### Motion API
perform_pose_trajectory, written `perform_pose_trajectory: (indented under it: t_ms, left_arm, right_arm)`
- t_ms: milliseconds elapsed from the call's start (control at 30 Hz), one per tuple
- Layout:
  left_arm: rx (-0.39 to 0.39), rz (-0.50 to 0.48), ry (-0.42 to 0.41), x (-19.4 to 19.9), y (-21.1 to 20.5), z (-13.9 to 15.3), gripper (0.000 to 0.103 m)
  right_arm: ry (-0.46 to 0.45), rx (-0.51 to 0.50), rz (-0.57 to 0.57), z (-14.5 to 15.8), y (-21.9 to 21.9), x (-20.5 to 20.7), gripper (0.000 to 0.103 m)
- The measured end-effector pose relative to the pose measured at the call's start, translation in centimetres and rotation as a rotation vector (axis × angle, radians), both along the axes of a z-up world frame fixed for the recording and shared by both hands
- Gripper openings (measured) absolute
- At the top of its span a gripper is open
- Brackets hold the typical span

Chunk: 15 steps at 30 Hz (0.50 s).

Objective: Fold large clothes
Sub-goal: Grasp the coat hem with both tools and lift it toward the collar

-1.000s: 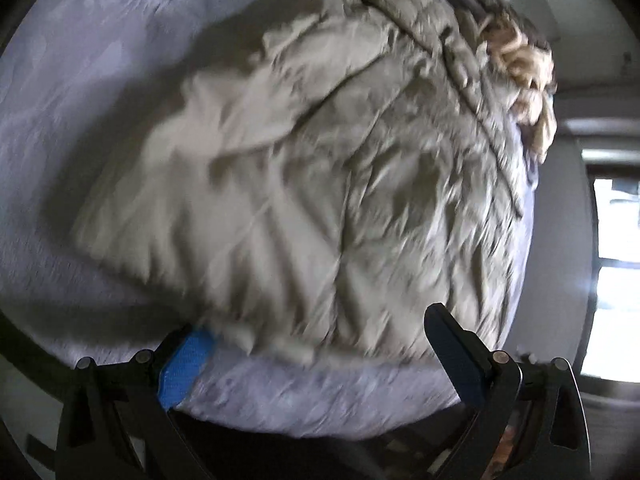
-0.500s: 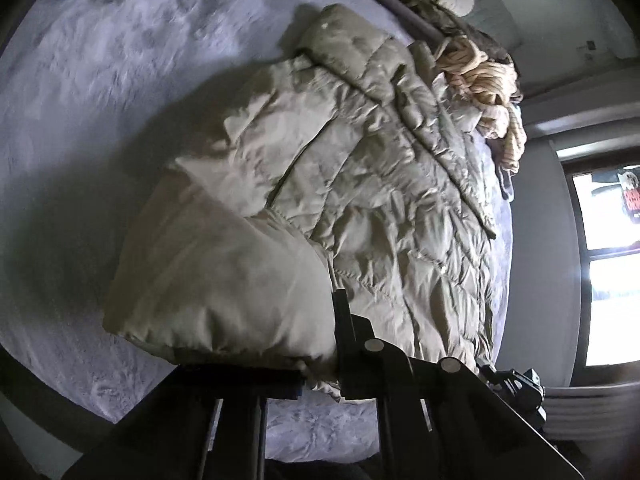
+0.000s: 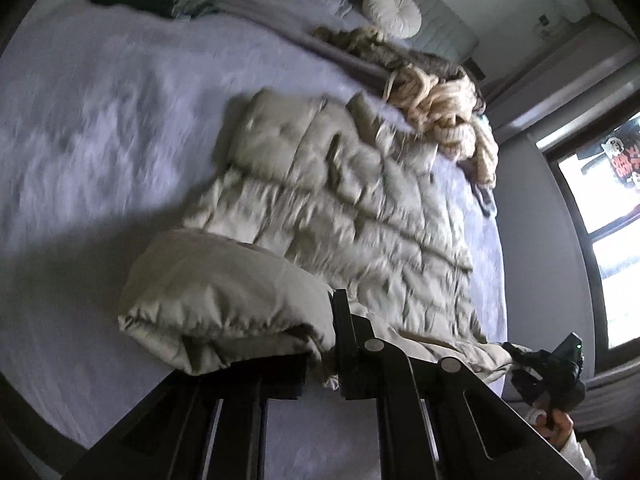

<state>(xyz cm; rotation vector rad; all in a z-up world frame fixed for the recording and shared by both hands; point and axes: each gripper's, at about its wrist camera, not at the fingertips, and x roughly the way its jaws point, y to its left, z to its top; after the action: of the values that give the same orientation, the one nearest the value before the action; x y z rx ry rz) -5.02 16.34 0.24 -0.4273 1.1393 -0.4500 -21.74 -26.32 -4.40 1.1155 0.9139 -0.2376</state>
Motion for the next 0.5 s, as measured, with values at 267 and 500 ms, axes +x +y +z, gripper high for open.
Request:
perform_pose_trajectory:
  t_ms: [267, 500]
  left_arm:
    - [0.057, 0.052, -0.119, 8.0, -3.5, 4.6, 0.013]
    - [0.162, 0.043, -0.171, 18.4, -8.1, 4.5, 0.013]
  right_arm:
    - [-0.082, -0.13, 0.152, 6.0, -3.2, 9.3, 0.007]
    - [-0.083, -0.248, 0.281, 8.7, -6.4, 21.7, 0.007]
